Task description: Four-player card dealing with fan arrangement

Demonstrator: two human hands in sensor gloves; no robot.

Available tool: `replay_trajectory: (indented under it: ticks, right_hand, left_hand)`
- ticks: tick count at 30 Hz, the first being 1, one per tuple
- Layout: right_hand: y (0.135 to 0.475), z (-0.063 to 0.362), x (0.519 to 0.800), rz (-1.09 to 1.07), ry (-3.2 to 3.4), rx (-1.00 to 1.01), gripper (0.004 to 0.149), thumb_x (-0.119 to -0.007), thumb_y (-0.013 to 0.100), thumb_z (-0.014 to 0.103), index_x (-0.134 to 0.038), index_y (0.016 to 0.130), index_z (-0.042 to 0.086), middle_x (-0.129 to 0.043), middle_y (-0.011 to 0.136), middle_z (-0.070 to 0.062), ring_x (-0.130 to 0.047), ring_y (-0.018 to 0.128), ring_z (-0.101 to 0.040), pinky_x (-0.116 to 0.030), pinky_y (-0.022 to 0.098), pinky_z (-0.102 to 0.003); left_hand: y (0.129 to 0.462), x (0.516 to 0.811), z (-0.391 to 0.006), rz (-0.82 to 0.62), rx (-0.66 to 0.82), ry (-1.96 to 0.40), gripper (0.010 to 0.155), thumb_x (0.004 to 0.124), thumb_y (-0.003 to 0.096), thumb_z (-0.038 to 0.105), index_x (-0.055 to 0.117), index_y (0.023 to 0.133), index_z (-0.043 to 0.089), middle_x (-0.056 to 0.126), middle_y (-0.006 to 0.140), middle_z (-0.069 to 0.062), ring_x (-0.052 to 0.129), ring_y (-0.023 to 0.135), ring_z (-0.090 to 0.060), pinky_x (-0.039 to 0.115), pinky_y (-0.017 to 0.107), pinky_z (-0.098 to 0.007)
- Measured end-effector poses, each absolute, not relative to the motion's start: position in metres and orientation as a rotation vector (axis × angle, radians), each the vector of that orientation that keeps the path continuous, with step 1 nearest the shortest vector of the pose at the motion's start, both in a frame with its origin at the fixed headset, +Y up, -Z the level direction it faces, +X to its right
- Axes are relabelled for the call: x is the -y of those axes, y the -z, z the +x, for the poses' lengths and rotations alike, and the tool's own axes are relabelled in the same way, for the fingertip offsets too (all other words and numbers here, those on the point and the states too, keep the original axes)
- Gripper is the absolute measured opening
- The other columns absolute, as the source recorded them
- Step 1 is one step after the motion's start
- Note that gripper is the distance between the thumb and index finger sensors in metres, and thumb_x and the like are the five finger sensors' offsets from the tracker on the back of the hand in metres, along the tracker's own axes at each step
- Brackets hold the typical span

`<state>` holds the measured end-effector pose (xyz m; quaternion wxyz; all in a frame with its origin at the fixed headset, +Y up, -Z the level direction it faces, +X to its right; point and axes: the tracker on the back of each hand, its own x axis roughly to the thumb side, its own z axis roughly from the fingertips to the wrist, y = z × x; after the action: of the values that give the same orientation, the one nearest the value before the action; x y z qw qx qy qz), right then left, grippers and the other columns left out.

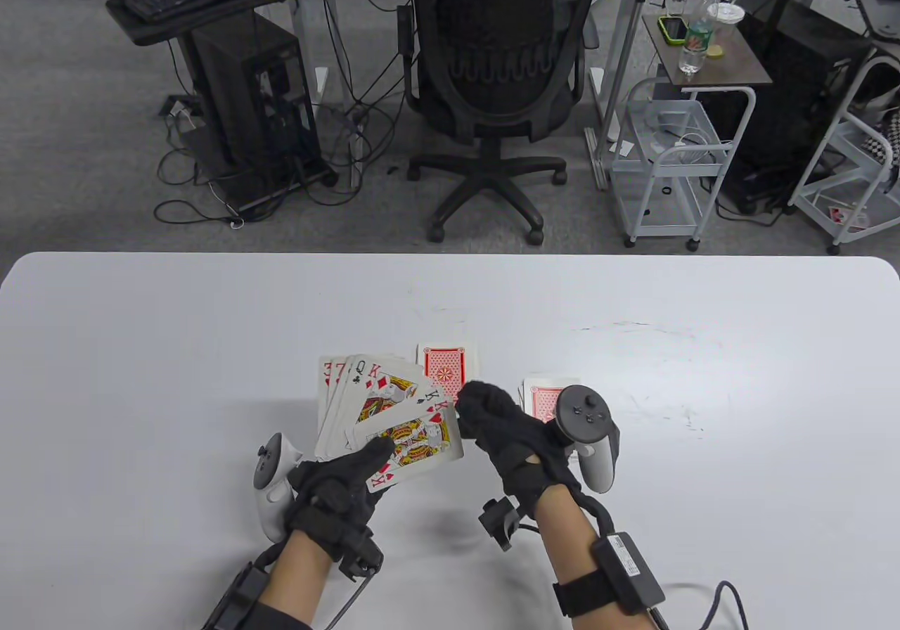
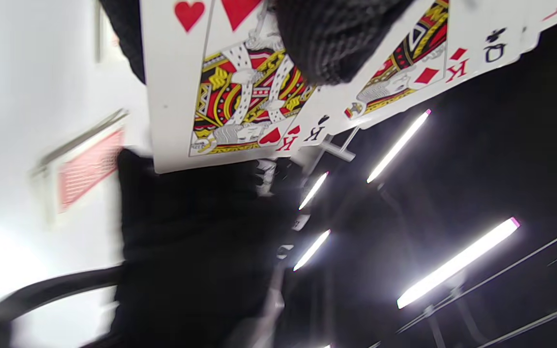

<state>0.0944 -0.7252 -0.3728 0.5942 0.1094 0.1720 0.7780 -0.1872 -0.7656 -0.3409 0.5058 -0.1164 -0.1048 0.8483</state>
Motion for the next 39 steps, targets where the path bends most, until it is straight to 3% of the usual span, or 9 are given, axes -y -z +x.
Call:
replay_trajectory:
  ticks: [4, 7, 12, 18, 22, 28, 31, 36, 39]
  right_hand:
    - [0.372, 0.075, 0.742, 0.421, -1.865, -0.897, 0.075, -0.068, 0.061, 0.053, -0.046, 0.108, -0.001, -0.055, 0.101, -0.031, -0.081, 0.086, -0.047, -0.064, 0.059, -0.063]
    - [0.372, 0.07, 0.734, 0.361, -1.707, -0.606, 0.061, -0.067, 0.061, 0.039, -0.055, 0.105, -0.001, -0.061, 0.099, -0.031, -0.084, 0.083, -0.048, -0.064, 0.057, -0.065]
    - [0.371, 0.076, 0.719, 0.413, -1.705, -0.364, 0.058, -0.063, 0.061, 0.036, -0.053, 0.106, 0.002, -0.058, 0.102, -0.028, -0.08, 0.088, -0.049, -0.06, 0.058, -0.069]
    - [0.372, 0.081, 0.715, 0.453, -1.541, -0.209, 0.06, -0.071, 0.058, 0.037, -0.053, 0.106, 0.007, -0.059, 0.104, -0.022, -0.073, 0.095, -0.048, -0.056, 0.06, -0.071]
    - [0.371, 0.086, 0.71, 0.415, -1.528, -0.17, 0.047, -0.078, 0.055, 0.03, -0.066, 0.097, 0.01, -0.077, 0.091, -0.013, -0.088, 0.084, -0.038, -0.059, 0.059, -0.07]
    - [0.368, 0.106, 0.69, 0.386, -1.702, -0.078, 0.045, -0.078, 0.052, 0.028, -0.07, 0.093, 0.011, -0.084, 0.083, -0.012, -0.097, 0.073, -0.037, -0.068, 0.056, -0.064]
    - [0.363, 0.116, 0.686, 0.413, -1.923, -0.022, 0.044, -0.079, 0.052, 0.028, -0.071, 0.093, 0.013, -0.085, 0.083, -0.011, -0.098, 0.072, -0.036, -0.072, 0.054, -0.062]
    - [0.353, 0.108, 0.719, 0.394, -1.983, -0.065, 0.043, -0.081, 0.051, 0.027, -0.075, 0.093, 0.018, -0.084, 0.086, -0.012, -0.095, 0.075, -0.041, -0.077, 0.05, -0.06]
    - [0.349, 0.102, 0.739, 0.333, -1.883, -0.129, 0.042, -0.081, 0.051, 0.025, -0.075, 0.093, 0.02, -0.08, 0.09, -0.014, -0.092, 0.079, -0.045, -0.076, 0.052, -0.062]
  left_hand:
    - [0.339, 0.767, -0.188, -0.237, 0.235, -2.094, 0.055, 0.079, 0.0548, 0.026, 0.058, 0.102, 0.046, 0.073, 0.106, 0.012, 0.084, 0.097, -0.028, 0.077, 0.068, -0.047]
    - [0.337, 0.768, -0.181, -0.28, 0.248, -2.092, 0.054, 0.079, 0.0545, 0.028, 0.058, 0.102, 0.046, 0.073, 0.106, 0.011, 0.084, 0.096, -0.028, 0.078, 0.067, -0.047]
    - [0.335, 0.77, -0.16, -0.437, 0.306, -2.008, 0.053, 0.077, 0.0546, 0.033, 0.059, 0.103, 0.044, 0.073, 0.107, 0.009, 0.083, 0.096, -0.028, 0.078, 0.066, -0.047]
    - [0.333, 0.776, -0.138, -0.596, 0.354, -1.889, 0.052, 0.075, 0.0538, 0.039, 0.062, 0.104, 0.037, 0.076, 0.106, 0.003, 0.087, 0.093, -0.033, 0.081, 0.062, -0.049]
    - [0.335, 0.781, -0.134, -0.644, 0.355, -1.852, 0.051, 0.074, 0.0533, 0.044, 0.067, 0.103, 0.035, 0.079, 0.105, 0.0, 0.09, 0.09, -0.034, 0.083, 0.06, -0.049]
    - [0.344, 0.784, -0.157, -0.543, 0.223, -1.721, 0.058, 0.082, 0.0501, 0.048, 0.066, 0.102, 0.028, 0.078, 0.103, -0.001, 0.088, 0.089, -0.037, 0.078, 0.064, -0.05]
    - [0.348, 0.772, -0.169, -0.423, 0.225, -1.451, 0.064, 0.083, 0.0506, 0.047, 0.056, 0.106, 0.031, 0.07, 0.108, 0.002, 0.076, 0.098, -0.037, 0.067, 0.071, -0.051]
    - [0.342, 0.761, -0.156, -0.346, 0.245, -1.288, 0.069, 0.083, 0.0521, 0.042, 0.044, 0.109, 0.034, 0.061, 0.112, 0.007, 0.062, 0.107, -0.032, 0.054, 0.077, -0.05]
    - [0.338, 0.768, -0.149, -0.329, 0.149, -1.282, 0.051, 0.08, 0.0545, 0.034, 0.059, 0.101, 0.037, 0.074, 0.103, 0.011, 0.076, 0.101, -0.027, 0.065, 0.075, -0.047]
